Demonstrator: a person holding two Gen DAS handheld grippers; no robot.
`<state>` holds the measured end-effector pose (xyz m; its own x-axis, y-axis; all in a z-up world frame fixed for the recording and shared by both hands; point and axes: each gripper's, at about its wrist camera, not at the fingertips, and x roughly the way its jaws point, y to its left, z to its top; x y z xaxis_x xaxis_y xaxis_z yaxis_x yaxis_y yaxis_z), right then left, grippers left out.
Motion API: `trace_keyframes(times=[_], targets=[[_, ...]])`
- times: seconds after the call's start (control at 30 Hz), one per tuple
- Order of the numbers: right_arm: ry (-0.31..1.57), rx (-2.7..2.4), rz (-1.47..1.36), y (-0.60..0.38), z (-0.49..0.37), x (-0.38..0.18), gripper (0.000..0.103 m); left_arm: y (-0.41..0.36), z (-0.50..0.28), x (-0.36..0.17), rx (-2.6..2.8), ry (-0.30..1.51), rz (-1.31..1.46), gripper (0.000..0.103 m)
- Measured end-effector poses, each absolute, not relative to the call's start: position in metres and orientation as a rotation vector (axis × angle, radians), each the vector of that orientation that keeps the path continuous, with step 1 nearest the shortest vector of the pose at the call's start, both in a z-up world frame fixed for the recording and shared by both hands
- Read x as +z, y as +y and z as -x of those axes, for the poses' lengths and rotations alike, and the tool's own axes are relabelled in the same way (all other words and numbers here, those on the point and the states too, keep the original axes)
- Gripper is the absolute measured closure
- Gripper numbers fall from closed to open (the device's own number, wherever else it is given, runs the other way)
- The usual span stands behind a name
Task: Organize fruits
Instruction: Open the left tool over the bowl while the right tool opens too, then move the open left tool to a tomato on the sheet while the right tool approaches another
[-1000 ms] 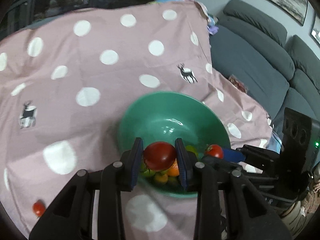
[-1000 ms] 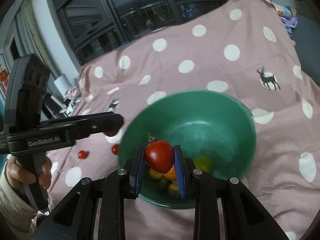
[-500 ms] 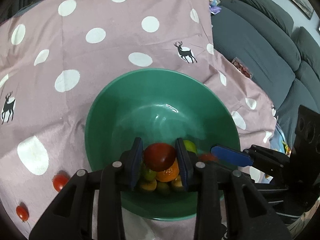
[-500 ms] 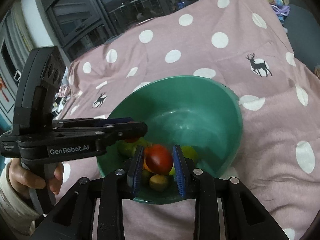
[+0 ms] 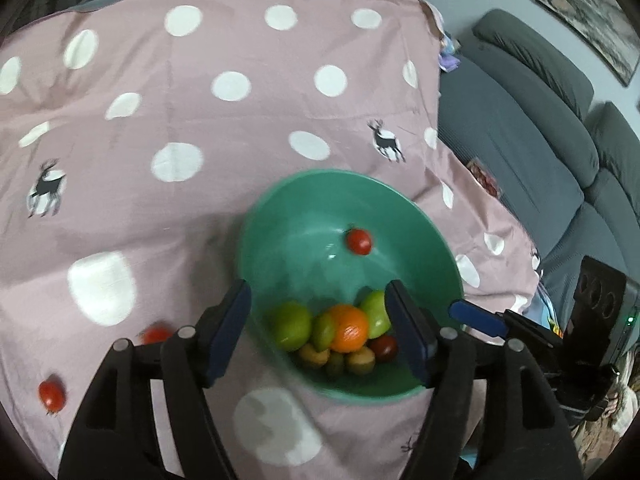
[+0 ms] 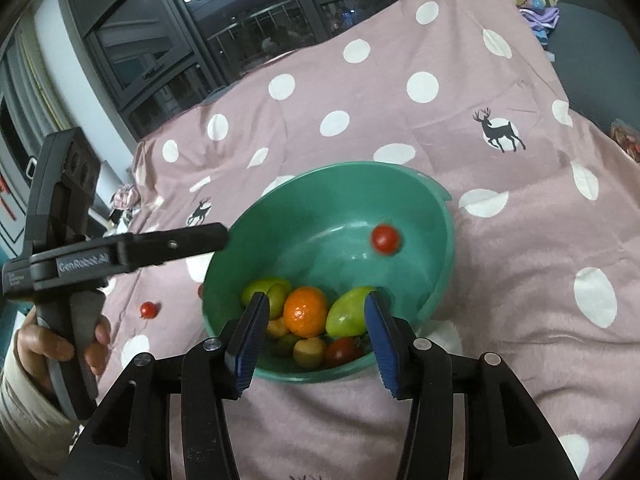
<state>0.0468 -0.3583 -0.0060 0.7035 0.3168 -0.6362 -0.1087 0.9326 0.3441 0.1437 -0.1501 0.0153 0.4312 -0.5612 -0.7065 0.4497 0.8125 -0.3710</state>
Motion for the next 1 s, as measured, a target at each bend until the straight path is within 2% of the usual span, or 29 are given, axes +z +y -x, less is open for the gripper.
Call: trace_keyframes(times=[0.27, 0.53, 0.63, 1.0], targets=[[0.724, 0.294, -0.288, -0.341, -0.032, 0.002, 0.053, -0.056, -0.125, 0.018, -0.416, 0.9, 0.22, 0.028], [0.723, 0.42, -0.233, -0.296, -0.026, 0.005, 0.052, 0.027, -0.085, -0.002, -0.226, 0.907, 0.323, 0.012], [0.759, 0.471, -0.181, -0.272, -0.026, 0.001, 0.044, 0.035, -0.074, -0.008, -0.207, 0.918, 0.324, 0.001], [0.876, 0.542, 0.002, -0.197, -0.035, -0.021, 0.042, 0.034, -0.052, -0.021, -0.232, 0.854, 0.144, 0.001]])
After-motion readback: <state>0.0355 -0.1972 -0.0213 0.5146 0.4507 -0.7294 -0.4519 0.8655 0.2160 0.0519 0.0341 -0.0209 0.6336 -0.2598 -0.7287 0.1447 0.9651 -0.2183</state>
